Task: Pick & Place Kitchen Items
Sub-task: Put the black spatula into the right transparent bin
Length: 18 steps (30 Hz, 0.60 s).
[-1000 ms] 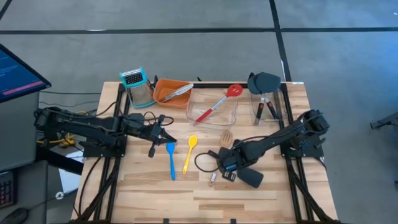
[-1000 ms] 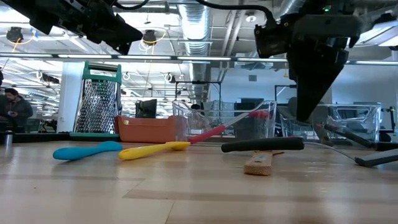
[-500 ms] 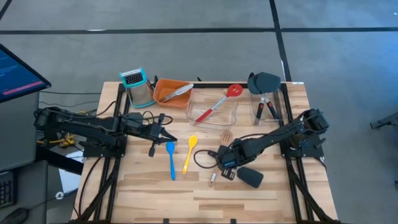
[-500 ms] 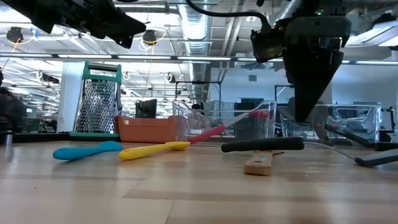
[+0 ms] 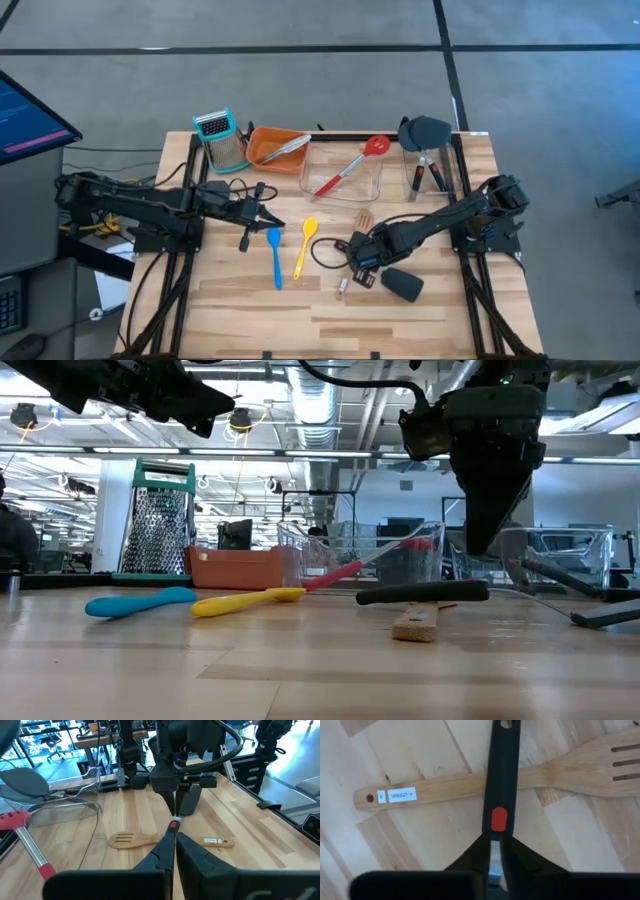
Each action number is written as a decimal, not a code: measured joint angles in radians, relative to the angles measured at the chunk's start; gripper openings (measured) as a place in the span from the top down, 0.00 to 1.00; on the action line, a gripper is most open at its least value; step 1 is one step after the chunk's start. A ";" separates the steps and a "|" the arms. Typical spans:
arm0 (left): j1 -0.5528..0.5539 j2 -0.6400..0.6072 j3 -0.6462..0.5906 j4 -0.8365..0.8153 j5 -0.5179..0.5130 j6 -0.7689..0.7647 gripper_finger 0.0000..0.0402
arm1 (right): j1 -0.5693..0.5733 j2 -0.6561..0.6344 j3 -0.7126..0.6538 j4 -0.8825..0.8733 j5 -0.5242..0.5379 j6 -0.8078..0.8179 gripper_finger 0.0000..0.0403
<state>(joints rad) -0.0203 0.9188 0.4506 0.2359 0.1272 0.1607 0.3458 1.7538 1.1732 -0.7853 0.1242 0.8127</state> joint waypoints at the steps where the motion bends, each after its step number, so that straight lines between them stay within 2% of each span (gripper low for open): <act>1: 0.000 0.000 0.000 0.000 0.000 0.000 0.99 | 0.002 0.000 0.000 0.000 0.000 0.000 0.88; 5: 0.000 0.000 0.000 0.000 0.000 0.000 0.99 | 0.014 0.007 0.000 0.001 0.004 0.001 0.73; 12: 0.000 0.000 0.000 0.001 0.000 0.000 0.99 | 0.013 0.114 -0.001 -0.012 0.009 -0.034 0.49; 15: 0.000 0.000 0.000 0.001 0.000 0.000 0.99 | 0.014 0.163 0.003 0.008 0.011 -0.074 0.43; 18: 0.000 0.000 0.000 0.002 0.000 -0.001 0.99 | 0.012 0.185 0.006 0.010 0.004 -0.104 0.42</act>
<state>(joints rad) -0.0200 0.9188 0.4507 0.2379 0.1272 0.1600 0.3577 1.9390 1.1789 -0.7753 0.1285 0.7087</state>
